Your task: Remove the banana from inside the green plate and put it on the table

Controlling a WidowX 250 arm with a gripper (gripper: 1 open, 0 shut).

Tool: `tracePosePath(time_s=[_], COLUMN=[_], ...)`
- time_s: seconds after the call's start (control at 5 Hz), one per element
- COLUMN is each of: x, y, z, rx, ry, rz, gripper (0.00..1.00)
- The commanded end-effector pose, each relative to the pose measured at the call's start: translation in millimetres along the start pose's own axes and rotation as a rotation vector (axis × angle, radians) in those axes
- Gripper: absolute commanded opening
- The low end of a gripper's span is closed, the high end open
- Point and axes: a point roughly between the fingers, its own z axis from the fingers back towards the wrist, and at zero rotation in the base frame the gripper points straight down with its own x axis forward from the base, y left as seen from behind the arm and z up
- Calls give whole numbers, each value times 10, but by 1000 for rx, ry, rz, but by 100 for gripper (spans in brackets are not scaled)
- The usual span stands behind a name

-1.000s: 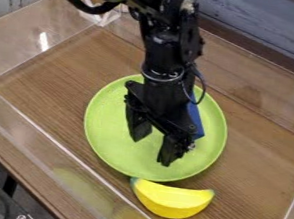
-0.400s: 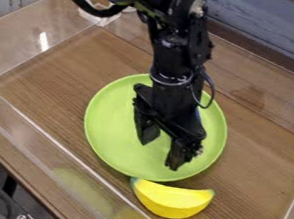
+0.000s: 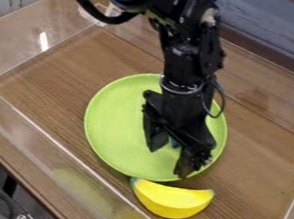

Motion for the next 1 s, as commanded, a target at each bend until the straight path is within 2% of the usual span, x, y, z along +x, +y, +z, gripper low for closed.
tracePosePath(time_s=[0.0, 0.2, 0.8], x=[107, 123, 43], y=[-78, -134, -136], z=[93, 108, -71], rx=[4, 10, 11], ry=[-46, -53, -40], rz=[-21, -34, -93], gripper=[100, 100, 100])
